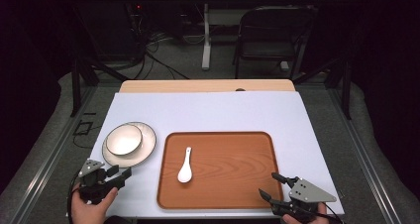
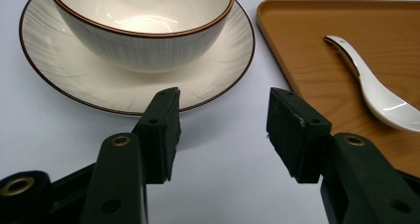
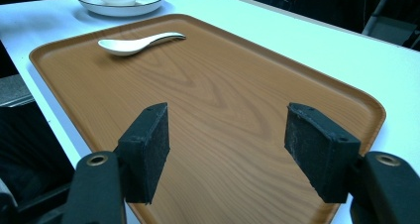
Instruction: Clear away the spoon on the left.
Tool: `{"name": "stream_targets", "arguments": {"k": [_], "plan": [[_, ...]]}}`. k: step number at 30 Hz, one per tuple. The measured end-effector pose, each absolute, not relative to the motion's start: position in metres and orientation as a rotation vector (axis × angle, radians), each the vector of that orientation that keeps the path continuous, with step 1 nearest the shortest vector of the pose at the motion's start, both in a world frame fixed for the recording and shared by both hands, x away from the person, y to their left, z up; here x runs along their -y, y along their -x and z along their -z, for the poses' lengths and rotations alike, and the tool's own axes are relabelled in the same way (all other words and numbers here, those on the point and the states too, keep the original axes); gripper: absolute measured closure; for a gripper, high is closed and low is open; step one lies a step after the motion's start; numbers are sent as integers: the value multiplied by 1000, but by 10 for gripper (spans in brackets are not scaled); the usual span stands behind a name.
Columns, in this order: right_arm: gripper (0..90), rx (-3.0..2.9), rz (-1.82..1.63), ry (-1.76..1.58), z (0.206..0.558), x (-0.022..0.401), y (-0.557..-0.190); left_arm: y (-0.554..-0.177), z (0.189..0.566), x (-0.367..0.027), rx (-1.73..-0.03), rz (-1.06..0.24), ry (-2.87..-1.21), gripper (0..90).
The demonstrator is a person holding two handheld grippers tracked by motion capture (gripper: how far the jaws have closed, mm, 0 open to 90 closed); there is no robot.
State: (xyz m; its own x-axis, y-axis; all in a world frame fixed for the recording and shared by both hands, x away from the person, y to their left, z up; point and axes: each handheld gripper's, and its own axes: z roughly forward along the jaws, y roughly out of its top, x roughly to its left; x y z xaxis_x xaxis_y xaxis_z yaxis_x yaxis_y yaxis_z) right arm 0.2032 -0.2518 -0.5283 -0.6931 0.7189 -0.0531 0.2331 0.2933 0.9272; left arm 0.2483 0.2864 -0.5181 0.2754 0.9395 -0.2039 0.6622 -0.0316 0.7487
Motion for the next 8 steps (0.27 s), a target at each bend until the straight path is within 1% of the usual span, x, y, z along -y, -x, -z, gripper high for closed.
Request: {"name": "stream_targets", "arguments": {"k": [3, 8], "plan": [[338, -2102, -1385, -853, 529, 252, -203, -248, 519, -284, -1465, -433, -1781, 475], [337, -2101, -1383, -854, 529, 252, -203, -252, 516, -278, -1465, -358, -1819, 469]]}}
